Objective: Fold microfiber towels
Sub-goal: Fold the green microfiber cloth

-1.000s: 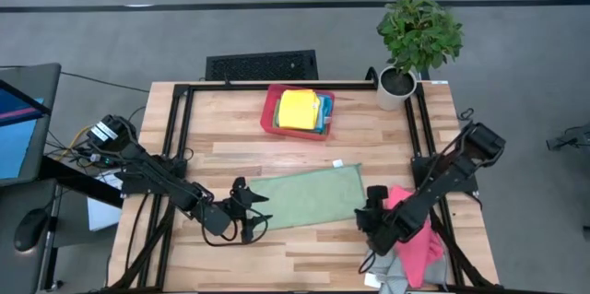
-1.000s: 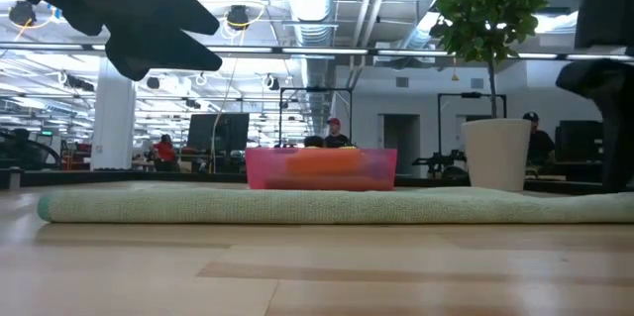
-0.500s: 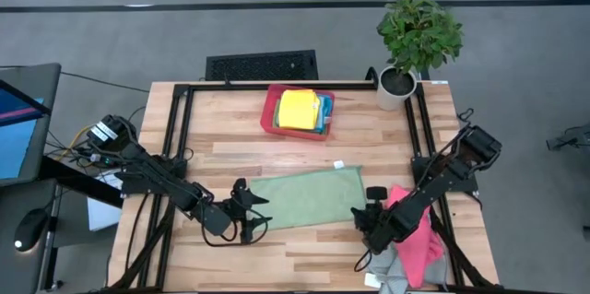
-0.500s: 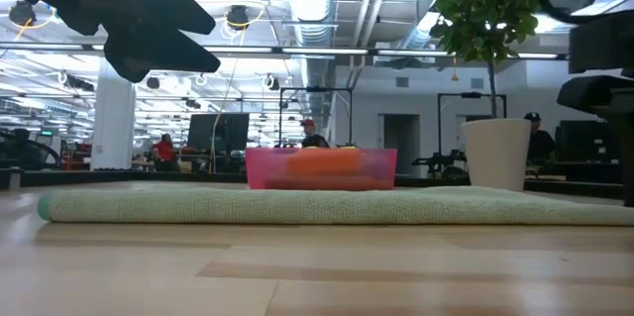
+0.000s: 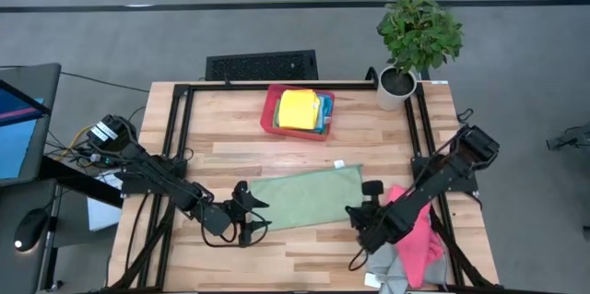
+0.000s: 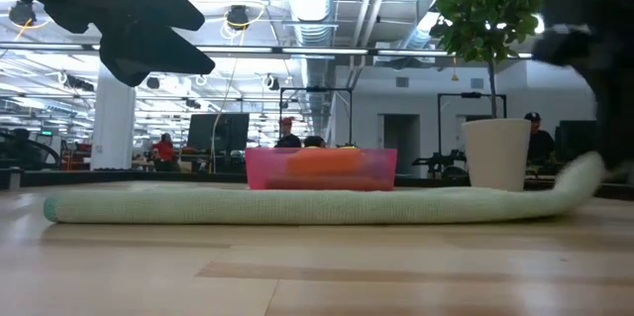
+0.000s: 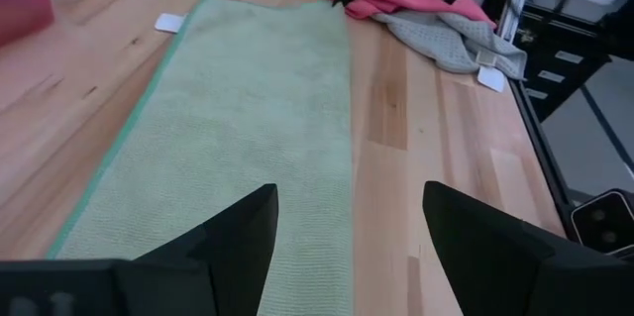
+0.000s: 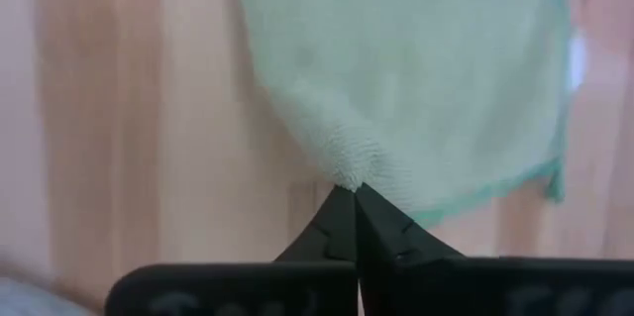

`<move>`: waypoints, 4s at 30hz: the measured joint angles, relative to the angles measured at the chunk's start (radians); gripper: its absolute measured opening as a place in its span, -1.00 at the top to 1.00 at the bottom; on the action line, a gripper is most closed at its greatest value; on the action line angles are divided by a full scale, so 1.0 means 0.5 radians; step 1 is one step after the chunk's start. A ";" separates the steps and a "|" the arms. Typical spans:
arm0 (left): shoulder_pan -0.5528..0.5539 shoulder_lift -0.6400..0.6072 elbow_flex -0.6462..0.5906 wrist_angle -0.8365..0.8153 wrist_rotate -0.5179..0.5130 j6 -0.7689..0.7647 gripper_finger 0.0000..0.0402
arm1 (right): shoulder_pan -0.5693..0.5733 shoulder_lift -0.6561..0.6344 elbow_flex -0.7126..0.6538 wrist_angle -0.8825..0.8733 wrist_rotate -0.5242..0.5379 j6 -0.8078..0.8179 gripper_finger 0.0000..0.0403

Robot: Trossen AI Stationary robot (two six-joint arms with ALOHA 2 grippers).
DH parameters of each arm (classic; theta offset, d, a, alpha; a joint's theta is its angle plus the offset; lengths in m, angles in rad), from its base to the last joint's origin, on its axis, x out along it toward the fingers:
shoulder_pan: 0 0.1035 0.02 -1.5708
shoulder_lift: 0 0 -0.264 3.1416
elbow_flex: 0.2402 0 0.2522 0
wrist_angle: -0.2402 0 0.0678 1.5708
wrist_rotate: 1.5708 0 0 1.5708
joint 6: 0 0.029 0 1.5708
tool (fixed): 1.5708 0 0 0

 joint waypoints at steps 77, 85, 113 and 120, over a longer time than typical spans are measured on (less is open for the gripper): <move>0.001 -0.002 0.001 0.015 -0.001 -0.155 -0.23 | -0.462 0.292 0.426 1.447 -0.236 -1.088 -0.13; 0.052 -0.002 0.001 0.018 -0.083 -0.088 -0.23 | -0.361 0.089 0.373 1.152 -0.123 -0.715 -0.16; 0.786 0.439 0.198 -0.108 0.669 0.566 -0.21 | 0.008 0.090 0.133 1.158 0.286 -0.036 -0.11; 0.824 0.550 0.195 -0.091 0.768 0.582 -0.11 | 0.005 0.090 0.133 1.159 0.286 -0.034 -0.11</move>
